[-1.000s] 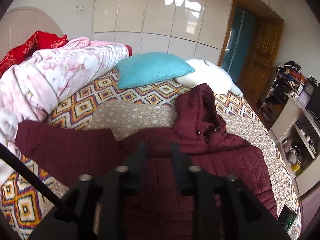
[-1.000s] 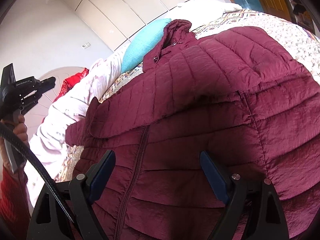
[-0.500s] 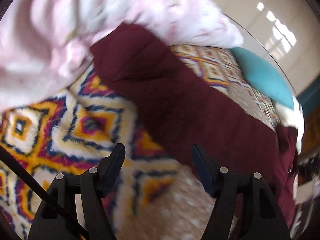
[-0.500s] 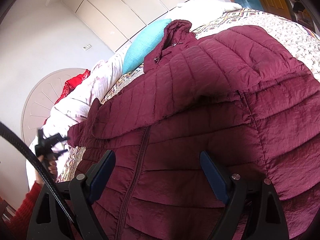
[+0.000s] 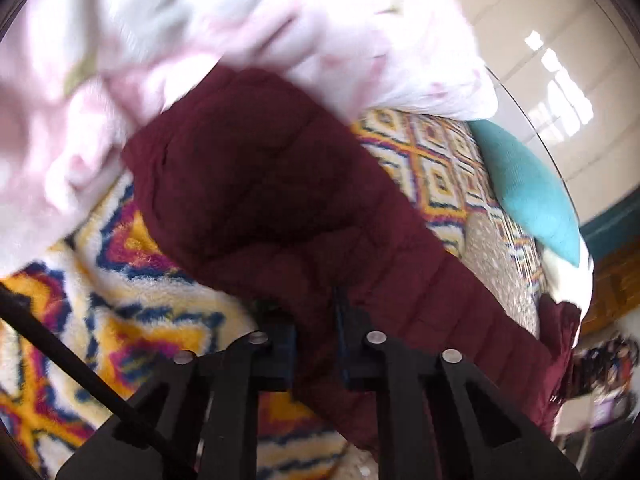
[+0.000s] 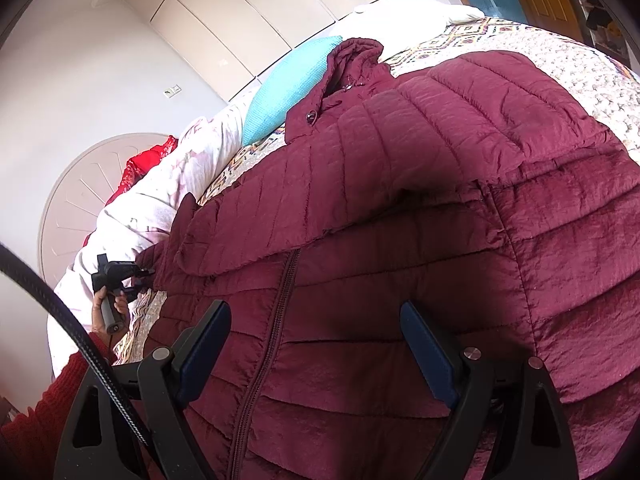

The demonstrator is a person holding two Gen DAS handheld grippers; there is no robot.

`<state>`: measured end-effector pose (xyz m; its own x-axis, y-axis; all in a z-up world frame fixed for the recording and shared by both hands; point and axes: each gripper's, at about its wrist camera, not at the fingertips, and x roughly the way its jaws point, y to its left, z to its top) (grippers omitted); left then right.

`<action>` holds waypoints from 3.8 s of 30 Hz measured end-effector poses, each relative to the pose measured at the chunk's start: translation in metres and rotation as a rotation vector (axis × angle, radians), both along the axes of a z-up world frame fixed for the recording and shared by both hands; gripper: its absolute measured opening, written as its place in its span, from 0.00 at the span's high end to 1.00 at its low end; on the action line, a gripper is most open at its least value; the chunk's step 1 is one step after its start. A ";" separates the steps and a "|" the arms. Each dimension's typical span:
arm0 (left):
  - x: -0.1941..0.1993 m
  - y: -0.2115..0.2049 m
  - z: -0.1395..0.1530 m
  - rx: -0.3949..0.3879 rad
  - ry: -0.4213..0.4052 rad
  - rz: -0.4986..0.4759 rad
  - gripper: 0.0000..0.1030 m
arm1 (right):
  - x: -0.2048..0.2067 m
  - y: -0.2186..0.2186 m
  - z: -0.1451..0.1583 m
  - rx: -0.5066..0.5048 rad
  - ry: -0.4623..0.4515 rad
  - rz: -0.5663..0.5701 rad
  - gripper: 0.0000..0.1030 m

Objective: Fold large clothes

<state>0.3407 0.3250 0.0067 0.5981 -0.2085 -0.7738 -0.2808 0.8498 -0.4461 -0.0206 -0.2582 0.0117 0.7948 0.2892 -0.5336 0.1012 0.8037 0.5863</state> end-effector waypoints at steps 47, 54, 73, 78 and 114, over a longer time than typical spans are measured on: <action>-0.278 -0.282 0.000 0.645 -0.140 -0.603 0.34 | 0.008 0.023 0.037 -0.172 0.126 0.015 0.13; -0.274 -0.241 -0.012 0.443 -0.155 -0.469 0.22 | 0.030 0.081 0.092 -0.276 0.025 0.133 0.13; -0.268 -0.211 -0.018 0.217 -0.153 -0.424 0.22 | 0.152 0.184 0.084 -0.618 0.174 0.156 0.92; -0.268 -0.211 -0.019 0.217 -0.152 -0.424 0.21 | 0.125 0.120 0.120 -0.578 0.118 0.012 0.93; -0.265 -0.226 -0.022 0.332 -0.115 -0.446 0.16 | 0.093 -0.071 0.044 -0.295 0.316 -0.275 0.55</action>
